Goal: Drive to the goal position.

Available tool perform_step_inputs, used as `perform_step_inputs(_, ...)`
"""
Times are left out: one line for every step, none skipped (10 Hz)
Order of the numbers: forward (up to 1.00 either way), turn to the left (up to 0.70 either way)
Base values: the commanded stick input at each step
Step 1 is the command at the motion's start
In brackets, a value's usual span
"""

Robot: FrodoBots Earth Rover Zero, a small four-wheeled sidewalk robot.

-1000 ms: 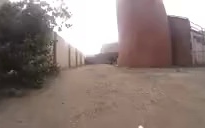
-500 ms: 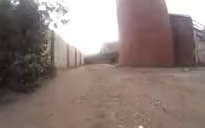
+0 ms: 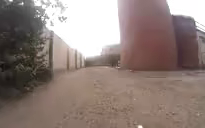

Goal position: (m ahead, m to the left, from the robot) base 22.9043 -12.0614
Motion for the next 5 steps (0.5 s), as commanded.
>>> perform_step_inputs(0.7,0.0)
perform_step_inputs(0.7,0.0)
perform_step_inputs(0.7,0.0)
perform_step_inputs(0.7,0.0)
perform_step_inputs(0.7,0.0)
